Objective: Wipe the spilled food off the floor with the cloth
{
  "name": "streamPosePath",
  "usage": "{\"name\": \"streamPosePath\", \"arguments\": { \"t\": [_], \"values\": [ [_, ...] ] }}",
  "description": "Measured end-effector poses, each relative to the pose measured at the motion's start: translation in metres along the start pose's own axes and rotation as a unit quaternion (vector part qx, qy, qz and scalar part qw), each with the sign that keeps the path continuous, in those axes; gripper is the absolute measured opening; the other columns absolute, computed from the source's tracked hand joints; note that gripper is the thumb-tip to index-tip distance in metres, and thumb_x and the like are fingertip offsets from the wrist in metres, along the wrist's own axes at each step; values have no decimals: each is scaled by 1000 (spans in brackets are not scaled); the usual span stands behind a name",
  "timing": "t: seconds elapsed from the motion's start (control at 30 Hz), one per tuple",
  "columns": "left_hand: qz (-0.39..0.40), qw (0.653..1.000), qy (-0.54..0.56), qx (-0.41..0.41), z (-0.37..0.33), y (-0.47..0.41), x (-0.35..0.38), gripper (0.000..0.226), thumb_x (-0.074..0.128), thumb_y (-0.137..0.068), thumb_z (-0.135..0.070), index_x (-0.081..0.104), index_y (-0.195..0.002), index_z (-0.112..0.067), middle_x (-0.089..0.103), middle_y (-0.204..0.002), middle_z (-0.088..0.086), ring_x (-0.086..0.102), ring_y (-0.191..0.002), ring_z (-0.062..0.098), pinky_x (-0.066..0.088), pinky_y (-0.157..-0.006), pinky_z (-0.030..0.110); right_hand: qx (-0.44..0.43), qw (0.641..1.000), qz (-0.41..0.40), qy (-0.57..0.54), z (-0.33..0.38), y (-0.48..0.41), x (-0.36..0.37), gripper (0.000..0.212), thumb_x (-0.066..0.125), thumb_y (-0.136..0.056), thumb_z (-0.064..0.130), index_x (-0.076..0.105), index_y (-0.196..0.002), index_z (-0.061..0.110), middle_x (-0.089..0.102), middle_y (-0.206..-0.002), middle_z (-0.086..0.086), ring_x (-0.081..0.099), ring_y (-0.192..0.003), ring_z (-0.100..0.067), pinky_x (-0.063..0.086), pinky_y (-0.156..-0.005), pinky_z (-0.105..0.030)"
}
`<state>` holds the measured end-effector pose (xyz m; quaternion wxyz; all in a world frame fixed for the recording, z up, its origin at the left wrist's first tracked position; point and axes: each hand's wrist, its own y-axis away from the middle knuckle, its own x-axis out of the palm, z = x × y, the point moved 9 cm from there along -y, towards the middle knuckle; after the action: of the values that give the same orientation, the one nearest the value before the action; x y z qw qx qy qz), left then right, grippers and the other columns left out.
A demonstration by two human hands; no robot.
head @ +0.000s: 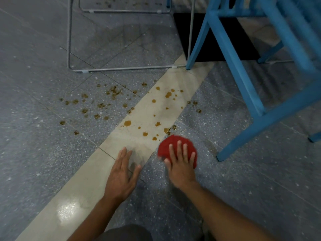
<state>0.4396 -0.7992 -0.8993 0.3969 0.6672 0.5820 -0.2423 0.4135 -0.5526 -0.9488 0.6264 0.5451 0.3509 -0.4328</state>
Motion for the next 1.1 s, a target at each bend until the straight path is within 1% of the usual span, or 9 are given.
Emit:
{"name": "streamPosePath", "arguments": {
  "t": [0.1,0.27,0.37,0.5,0.6,0.7,0.83,0.97,1.1],
  "values": [
    [13,998,-35,47,-22,-8,-4,78,37,-106,-69,25,-170,-27,10,-180,-4,6,-165,12,15,-130,35,-50,999,13,18,3,5,6,67,-3,-102,64,-25,-157,33,-32,-165,-4,-28,-152,-31,-8,-119,-66],
    [51,977,-121,168,-76,-48,-21,81,29,-105,-72,24,-170,-23,10,-180,1,5,-167,17,17,-135,43,89,995,10,-34,-43,-57,-30,70,6,-103,61,-16,-160,27,-24,-168,-7,-23,-154,-31,-3,-118,-70],
    [39,969,-128,208,-118,-81,-41,79,36,-108,-67,23,-170,-21,11,-180,4,5,-166,17,11,-133,37,93,994,4,-55,-29,-39,-24,70,7,-103,59,-20,-159,25,-25,-167,-11,-24,-153,-34,-4,-118,-69],
    [16,972,-121,202,-152,-106,-62,80,36,-107,-69,24,-170,-21,16,-179,6,13,-165,21,9,-129,34,45,996,63,-33,-7,11,-1,70,12,-105,56,-20,-159,27,-28,-166,-10,-23,-153,-34,-3,-118,-69],
    [58,975,-99,189,-151,-100,-53,86,27,-103,-76,21,-170,-23,14,-180,4,12,-166,20,12,-133,36,63,994,86,-39,-20,10,-6,69,16,-106,53,-20,-159,27,-29,-166,-8,-22,-154,-32,2,-118,-70],
    [83,975,-91,185,-132,-97,-36,90,19,-98,-82,23,-169,-26,12,-180,-1,9,-166,15,20,-134,42,123,990,54,-44,-31,-21,-20,68,12,-106,52,-22,-158,23,-29,-165,-10,-24,-153,-33,1,-118,-71],
    [72,978,-76,179,-101,-118,-19,87,23,-99,-82,23,-169,-31,13,-179,-7,9,-165,11,20,-134,39,182,980,12,-83,-58,-90,-45,67,7,-105,55,-18,-160,26,-29,-165,-9,-26,-152,-33,-8,-116,-71],
    [47,983,-27,175,-106,-145,-20,78,36,-104,-73,25,-169,-32,12,-179,-12,6,-164,5,16,-133,34,176,981,27,-76,-86,-164,-77,67,11,-105,55,-17,-160,30,-29,-166,-6,-25,-153,-30,-7,-117,-70],
    [35,983,-10,180,-122,-164,-20,77,37,-104,-76,22,-169,-38,7,-177,-21,1,-162,-4,10,-130,27,160,984,42,-66,-93,-189,-93,66,12,-105,55,-16,-160,31,-30,-166,-3,-24,-153,-28,-5,-119,-67]
  ]
}}
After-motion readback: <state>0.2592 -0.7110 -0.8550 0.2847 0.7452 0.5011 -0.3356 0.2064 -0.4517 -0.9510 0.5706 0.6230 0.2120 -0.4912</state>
